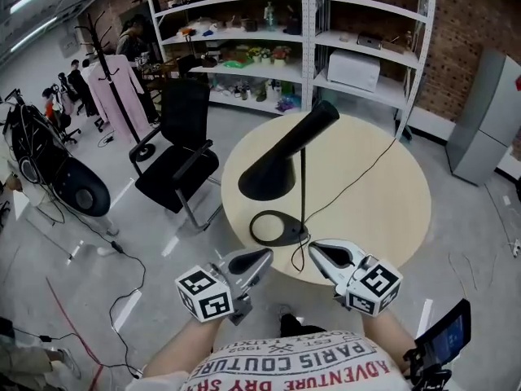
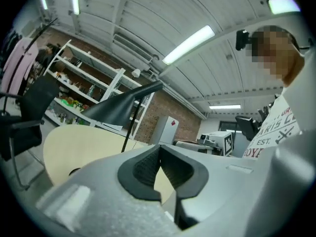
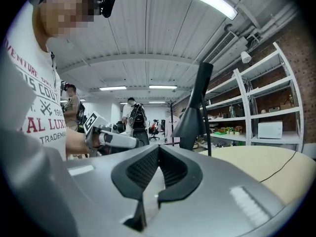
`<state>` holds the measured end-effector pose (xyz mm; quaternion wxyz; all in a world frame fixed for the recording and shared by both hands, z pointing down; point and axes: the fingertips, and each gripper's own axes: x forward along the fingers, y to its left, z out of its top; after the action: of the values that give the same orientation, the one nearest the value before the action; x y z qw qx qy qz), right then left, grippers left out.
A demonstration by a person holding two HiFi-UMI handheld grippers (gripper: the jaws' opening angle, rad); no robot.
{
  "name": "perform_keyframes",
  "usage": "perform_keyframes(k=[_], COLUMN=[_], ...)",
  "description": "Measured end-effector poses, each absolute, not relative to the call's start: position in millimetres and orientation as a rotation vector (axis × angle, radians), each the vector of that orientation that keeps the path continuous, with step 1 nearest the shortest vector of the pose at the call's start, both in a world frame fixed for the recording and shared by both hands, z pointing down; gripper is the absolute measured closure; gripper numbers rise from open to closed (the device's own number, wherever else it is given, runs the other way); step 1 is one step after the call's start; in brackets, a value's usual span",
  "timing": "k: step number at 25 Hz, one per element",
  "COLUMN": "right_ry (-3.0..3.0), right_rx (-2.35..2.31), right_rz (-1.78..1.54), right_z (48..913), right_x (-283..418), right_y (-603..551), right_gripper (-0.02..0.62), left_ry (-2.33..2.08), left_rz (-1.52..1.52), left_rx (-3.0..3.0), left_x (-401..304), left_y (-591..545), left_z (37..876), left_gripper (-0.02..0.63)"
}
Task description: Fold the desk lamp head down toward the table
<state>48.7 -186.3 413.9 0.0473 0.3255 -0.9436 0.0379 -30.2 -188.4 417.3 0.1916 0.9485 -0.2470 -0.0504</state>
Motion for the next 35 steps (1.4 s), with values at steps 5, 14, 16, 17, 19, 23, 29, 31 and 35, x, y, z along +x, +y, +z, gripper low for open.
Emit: perform_keyframes(k=[5,14,16,17,19,23,29,31,35], right_ry=[-2.906,-2.96,-2.969,-2.971,-2.974,-2.963,-2.95,-2.946,-2.953], right_rx=[0.927,0.816,0.808,0.806,0.813,0.821,0.828,0.828,0.815], right_rz=[0.13,0.15,0.166,0.172,0.176,0.185,0.15,0.122,0.12], right_z=[407.7,377.5,373.0,372.0,371.3,375.5,376.4,374.5,374.2], right_x=[33.7,24.3,29.6,34.0,43.9,64.1,80.3,81.5,83.2], right_y=[-130.6,-71.6,-55.7,-47.0,-30.2,5.1,51.1,58.2,70.2], right_gripper=[0.595,0.594,0.594,0.594,0.594,0.594,0.594,0.594,0.594], left_ry=[-0.673,-0.714,-0.729,-0.732,-0.738,-0.738,-0.738,-0.743,-0.747], left_rz=[-0.091,-0.075,-0.075,-0.073,-0.07,-0.071,-0.078,-0.089,-0.072], left_rx=[2.772,2.824,2.818,2.817,2.823,2.821,2.824,2.826,2.836], left_x=[-22.8,-15.4,-9.3,-5.5,2.5,22.8,40.6,42.5,47.6], left_y=[-131.5,-69.0,-55.0,-47.2,-32.0,2.7,52.5,60.1,73.4], left_z=[393.5,358.1,354.2,352.8,351.0,352.4,353.0,350.2,348.1], left_gripper=[0.609,0.609,0.609,0.609,0.609,0.609,0.609,0.609,0.609])
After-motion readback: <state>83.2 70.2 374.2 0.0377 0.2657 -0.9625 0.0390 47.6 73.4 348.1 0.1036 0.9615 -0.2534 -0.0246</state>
